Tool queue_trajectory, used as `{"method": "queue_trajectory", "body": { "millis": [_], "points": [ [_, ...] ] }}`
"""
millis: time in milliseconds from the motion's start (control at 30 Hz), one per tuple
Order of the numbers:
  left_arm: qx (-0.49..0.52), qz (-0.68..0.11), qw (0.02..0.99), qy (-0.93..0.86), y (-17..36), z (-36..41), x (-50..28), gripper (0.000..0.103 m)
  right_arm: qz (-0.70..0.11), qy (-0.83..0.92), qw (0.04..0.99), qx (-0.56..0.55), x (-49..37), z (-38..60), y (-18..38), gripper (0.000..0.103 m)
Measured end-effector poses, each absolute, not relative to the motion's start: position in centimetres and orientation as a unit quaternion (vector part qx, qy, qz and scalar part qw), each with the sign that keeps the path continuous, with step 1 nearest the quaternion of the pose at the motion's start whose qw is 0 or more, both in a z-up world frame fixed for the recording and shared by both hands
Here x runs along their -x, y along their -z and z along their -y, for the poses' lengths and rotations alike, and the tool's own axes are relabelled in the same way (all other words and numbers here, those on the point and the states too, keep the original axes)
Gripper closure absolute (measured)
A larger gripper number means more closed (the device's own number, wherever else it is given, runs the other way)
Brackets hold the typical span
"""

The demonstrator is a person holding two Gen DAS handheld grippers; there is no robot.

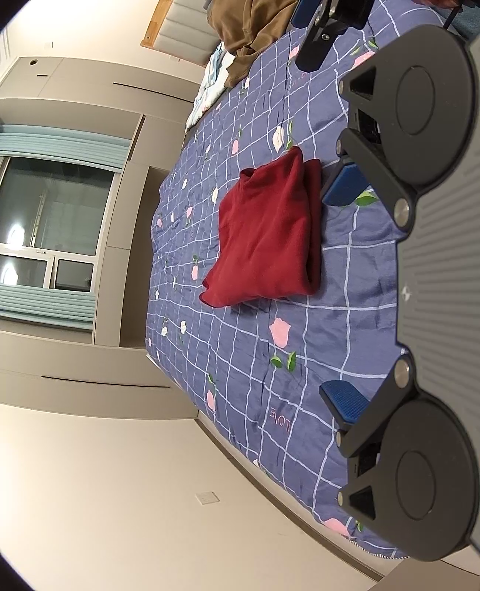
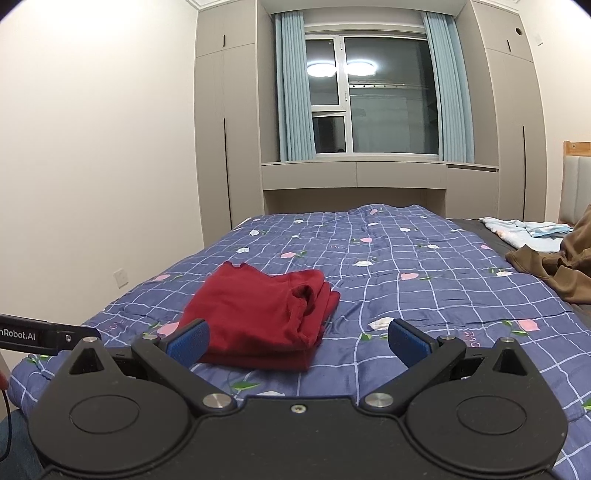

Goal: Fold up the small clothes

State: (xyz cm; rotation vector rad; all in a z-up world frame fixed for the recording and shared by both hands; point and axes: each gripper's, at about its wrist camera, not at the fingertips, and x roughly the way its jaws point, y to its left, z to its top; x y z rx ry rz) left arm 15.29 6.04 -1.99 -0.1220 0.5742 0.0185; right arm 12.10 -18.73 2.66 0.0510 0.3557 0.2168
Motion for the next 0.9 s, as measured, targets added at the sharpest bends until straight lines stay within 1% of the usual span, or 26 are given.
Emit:
{"method": "queue_trajectory", "body": {
  "millis": [900],
  "points": [
    [0.057, -0.287, 0.956, -0.008, 2.26, -5.93, -14.99, 0.001, -0.181, -0.108, 0.977, -0.030, -11.97, 18.74, -2.29, 0.000]
  ]
}}
